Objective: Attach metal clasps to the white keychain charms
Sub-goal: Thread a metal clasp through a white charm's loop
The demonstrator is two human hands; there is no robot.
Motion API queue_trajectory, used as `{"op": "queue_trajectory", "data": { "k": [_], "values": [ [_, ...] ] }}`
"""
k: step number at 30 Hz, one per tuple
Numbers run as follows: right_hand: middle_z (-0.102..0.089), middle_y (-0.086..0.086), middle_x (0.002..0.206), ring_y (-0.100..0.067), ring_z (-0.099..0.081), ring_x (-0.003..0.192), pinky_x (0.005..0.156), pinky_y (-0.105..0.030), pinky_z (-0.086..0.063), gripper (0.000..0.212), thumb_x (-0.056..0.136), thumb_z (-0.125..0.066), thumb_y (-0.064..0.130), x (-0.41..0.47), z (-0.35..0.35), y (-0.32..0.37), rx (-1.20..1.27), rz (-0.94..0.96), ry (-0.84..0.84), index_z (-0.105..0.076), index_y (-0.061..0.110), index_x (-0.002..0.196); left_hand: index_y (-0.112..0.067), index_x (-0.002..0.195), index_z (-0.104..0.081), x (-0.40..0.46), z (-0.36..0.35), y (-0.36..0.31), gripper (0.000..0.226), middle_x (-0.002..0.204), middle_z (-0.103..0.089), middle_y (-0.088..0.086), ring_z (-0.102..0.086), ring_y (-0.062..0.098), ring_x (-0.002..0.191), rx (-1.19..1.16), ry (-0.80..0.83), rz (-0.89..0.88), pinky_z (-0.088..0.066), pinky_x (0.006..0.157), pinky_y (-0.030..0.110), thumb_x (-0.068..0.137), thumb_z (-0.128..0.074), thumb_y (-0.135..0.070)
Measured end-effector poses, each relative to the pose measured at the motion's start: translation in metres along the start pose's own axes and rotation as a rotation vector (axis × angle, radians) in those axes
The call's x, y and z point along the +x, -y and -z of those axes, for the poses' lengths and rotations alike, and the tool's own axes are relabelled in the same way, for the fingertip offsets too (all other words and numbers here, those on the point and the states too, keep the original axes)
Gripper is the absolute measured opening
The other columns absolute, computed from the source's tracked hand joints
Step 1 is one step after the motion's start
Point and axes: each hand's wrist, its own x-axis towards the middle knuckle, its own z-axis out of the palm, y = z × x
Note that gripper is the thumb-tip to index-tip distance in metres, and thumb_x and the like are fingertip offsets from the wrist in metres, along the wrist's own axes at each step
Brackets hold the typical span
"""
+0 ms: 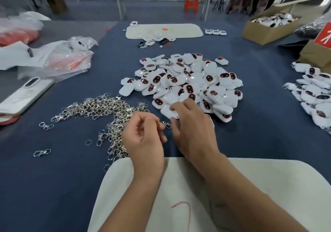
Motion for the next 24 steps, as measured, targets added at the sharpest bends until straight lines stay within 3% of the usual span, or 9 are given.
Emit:
{"op": "queue_trajectory", "data": {
  "k": [3,8,12,15,16,19,21,24],
  "values": [
    [-0.055,-0.001,0.122,-0.024,-0.061,0.1,0.076,-0.037,-0.052,0.026,0.103,-0.061,0.031,0.011,-0.007,0.002,-0.06,-0.025,0.055,-0.059,0.02,0.126,-0.004,0.072,-0.056,-0.007,0.005,-0.006,0.018,0.064,-0.057,0.01,-0.047,0.023,0.047,0.023,0.008,-0.082,-0.038,0.046,0.027,0.086,-0.046,0.0],
    [-0.058,-0.002,0.117,-0.025,-0.059,0.101,0.077,-0.038,-0.048,0.022,0.105,-0.059,0.028,0.008,-0.011,-0.002,-0.019,-0.055,0.073,-0.062,0.015,0.122,-0.009,0.073,-0.058,-0.021,0.039,-0.011,0.022,0.066,-0.056,0.01,-0.047,0.028,0.048,0.092,0.026,-0.197,-0.038,0.047,0.026,0.088,-0.046,0.001],
    [-0.063,-0.002,0.1,-0.025,-0.057,0.093,0.078,-0.038,-0.043,0.019,0.108,-0.049,0.021,0.002,-0.01,-0.007,0.017,-0.056,0.022,-0.065,0.013,0.101,-0.01,0.074,-0.058,-0.02,0.04,-0.013,0.022,0.067,-0.058,0.01,-0.05,0.028,0.049,0.136,0.006,-0.235,-0.039,0.047,0.026,0.089,-0.046,0.001],
    [-0.06,0.001,0.08,-0.023,-0.053,0.08,0.07,-0.036,-0.034,0.027,0.106,-0.052,0.018,-0.006,-0.004,-0.009,0.2,-0.086,-0.104,-0.059,0.014,0.081,-0.016,0.078,-0.061,-0.011,0.018,-0.013,0.019,0.07,-0.062,0.001,-0.06,0.023,0.056,0.264,0.058,-0.31,-0.045,0.052,0.03,0.09,-0.049,-0.005],
    [-0.065,0.0,0.082,-0.022,-0.057,0.081,0.072,-0.036,-0.038,0.025,0.105,-0.054,0.016,-0.008,-0.002,-0.011,0.282,-0.096,-0.139,-0.064,0.012,0.082,-0.017,0.082,-0.063,-0.006,0.011,-0.011,0.016,0.075,-0.064,-0.002,-0.062,0.018,0.064,0.343,0.085,-0.357,-0.047,0.058,0.03,0.09,-0.052,-0.008],
    [-0.076,0.003,0.093,-0.015,-0.068,0.089,0.086,-0.037,-0.053,0.018,0.105,-0.059,0.014,-0.014,0.0,-0.013,0.552,-0.111,-0.117,-0.076,0.012,0.102,-0.013,0.107,-0.07,0.011,-0.006,-0.004,0.017,0.102,-0.063,0.002,-0.057,-0.004,0.085,0.571,0.182,-0.473,-0.04,0.079,0.008,0.094,-0.06,-0.009],
    [-0.076,0.003,0.089,-0.014,-0.07,0.083,0.083,-0.041,-0.057,0.014,0.104,-0.062,0.015,-0.016,0.001,-0.016,0.698,-0.168,-0.087,-0.073,0.017,0.111,-0.013,0.115,-0.07,0.02,-0.01,0.002,0.021,0.109,-0.061,0.002,-0.055,-0.001,0.092,0.647,0.307,-0.492,-0.041,0.085,0.011,0.097,-0.06,-0.016],
    [-0.075,0.001,0.083,-0.024,-0.07,0.074,0.075,-0.048,-0.06,0.014,0.102,-0.063,0.012,-0.015,0.001,-0.022,0.827,-0.223,-0.079,-0.062,0.02,0.113,-0.017,0.104,-0.072,0.026,-0.006,0.011,0.015,0.101,-0.063,-0.004,-0.057,0.008,0.093,0.717,0.428,-0.516,-0.043,0.084,0.021,0.099,-0.059,-0.023]
  ]
}}
